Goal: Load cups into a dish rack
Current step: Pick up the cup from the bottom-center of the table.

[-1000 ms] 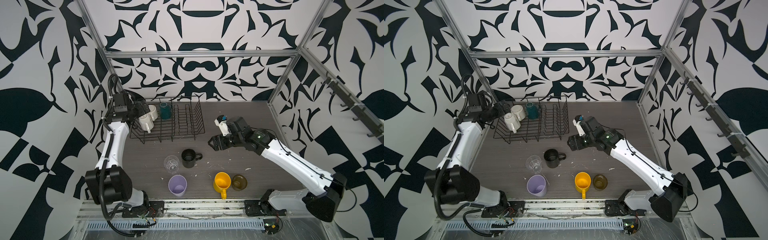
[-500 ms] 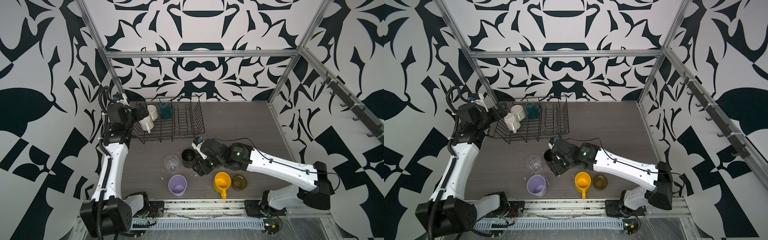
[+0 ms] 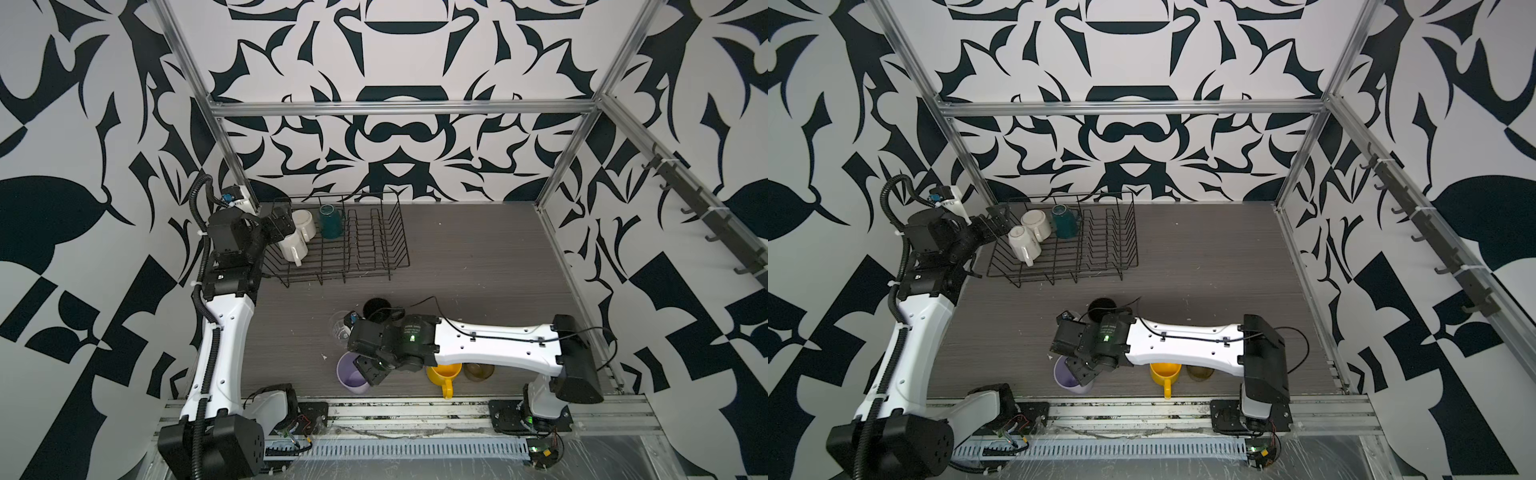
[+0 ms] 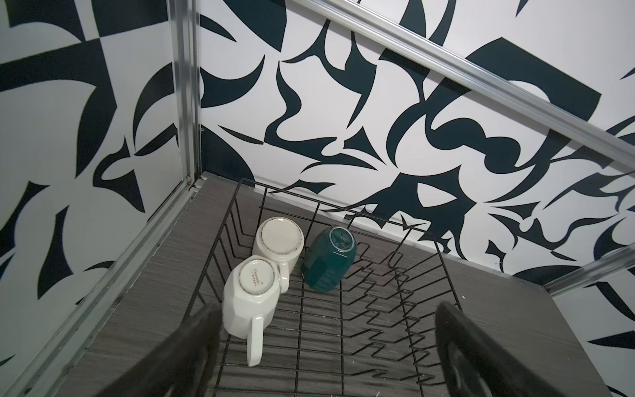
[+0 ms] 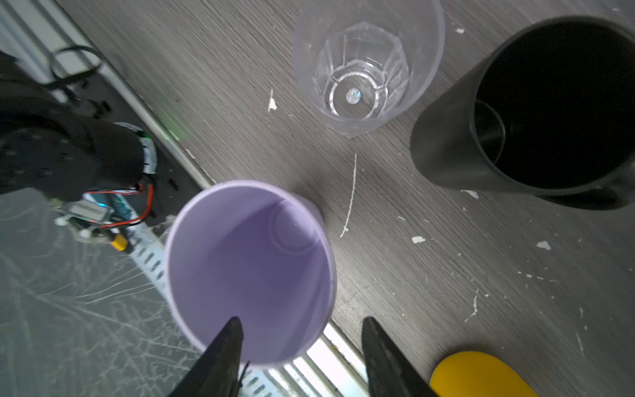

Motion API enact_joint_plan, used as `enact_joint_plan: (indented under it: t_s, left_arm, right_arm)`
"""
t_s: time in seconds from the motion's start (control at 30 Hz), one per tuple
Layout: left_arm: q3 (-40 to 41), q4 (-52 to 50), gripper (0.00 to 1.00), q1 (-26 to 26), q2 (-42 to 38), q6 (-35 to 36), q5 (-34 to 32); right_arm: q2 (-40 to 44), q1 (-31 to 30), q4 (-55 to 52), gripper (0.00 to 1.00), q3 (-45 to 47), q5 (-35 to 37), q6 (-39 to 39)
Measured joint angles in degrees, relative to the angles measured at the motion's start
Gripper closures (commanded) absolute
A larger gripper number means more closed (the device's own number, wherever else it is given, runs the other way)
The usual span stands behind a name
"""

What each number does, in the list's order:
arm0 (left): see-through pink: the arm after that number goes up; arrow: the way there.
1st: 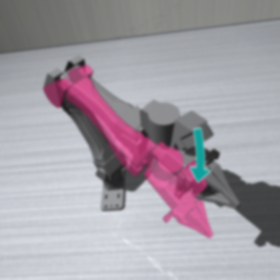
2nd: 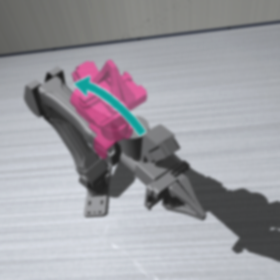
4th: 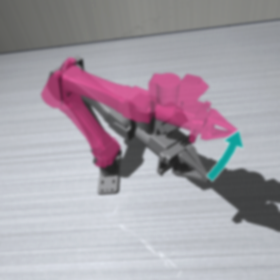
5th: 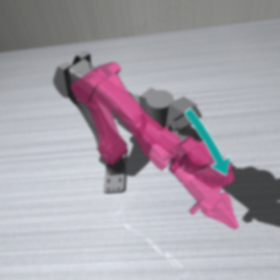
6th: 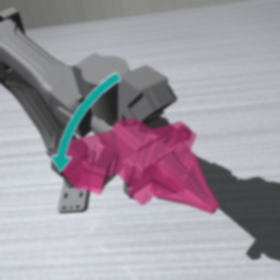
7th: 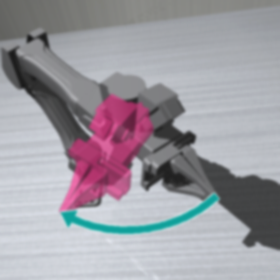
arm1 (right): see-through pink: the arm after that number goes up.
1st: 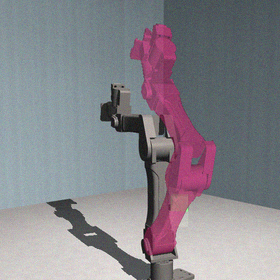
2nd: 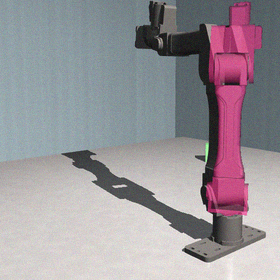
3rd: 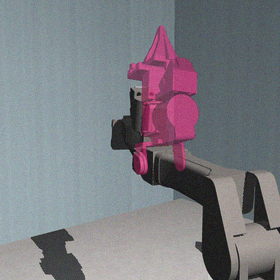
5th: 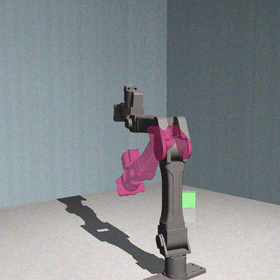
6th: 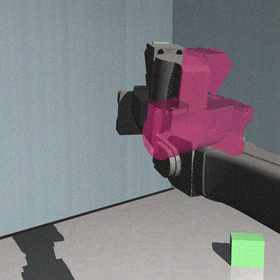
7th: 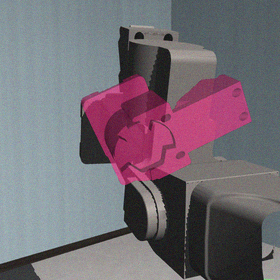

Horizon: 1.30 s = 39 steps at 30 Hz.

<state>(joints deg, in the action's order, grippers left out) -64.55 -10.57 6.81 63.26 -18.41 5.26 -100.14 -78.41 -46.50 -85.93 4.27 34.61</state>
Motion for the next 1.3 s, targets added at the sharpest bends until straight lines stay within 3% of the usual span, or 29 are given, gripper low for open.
enact_joint_plan:
  t_s: [0.23,0.6,0.77,0.93,1.07,1.3]
  left_arm:
    - [0.31,-0.07,0.01,0.00,-0.61,0.31,-0.57]
    - [0.35,-0.22,0.01,0.00,-0.66,0.46,-1.42]
    - [0.37,-0.37,0.01,0.00,-0.66,0.42,-2.25]
    - [1.68,0.15,0.01,0.00,-1.66,0.37,-2.69]
    - [2.38,0.70,0.01,0.00,-2.14,0.17,-2.23]
    - [2.38,2.34,0.02,0.00,-1.49,-1.11,4.85]
  right_arm:
    - [-4.44,0.02,-0.48,0.54,-1.68,1.44,0.35]
    - [-7.26,0.00,-3.39,1.00,-3.85,3.19,-1.33]
    - [-5.22,0.28,-5.86,1.00,-3.98,5.14,-2.71]
    - [4.70,2.60,-5.92,1.00,-1.20,5.18,-2.93]
    - [17.09,8.24,-4.11,1.00,2.97,4.31,-2.91]
    - [35.34,28.85,4.92,1.00,14.05,-2.78,-2.75]
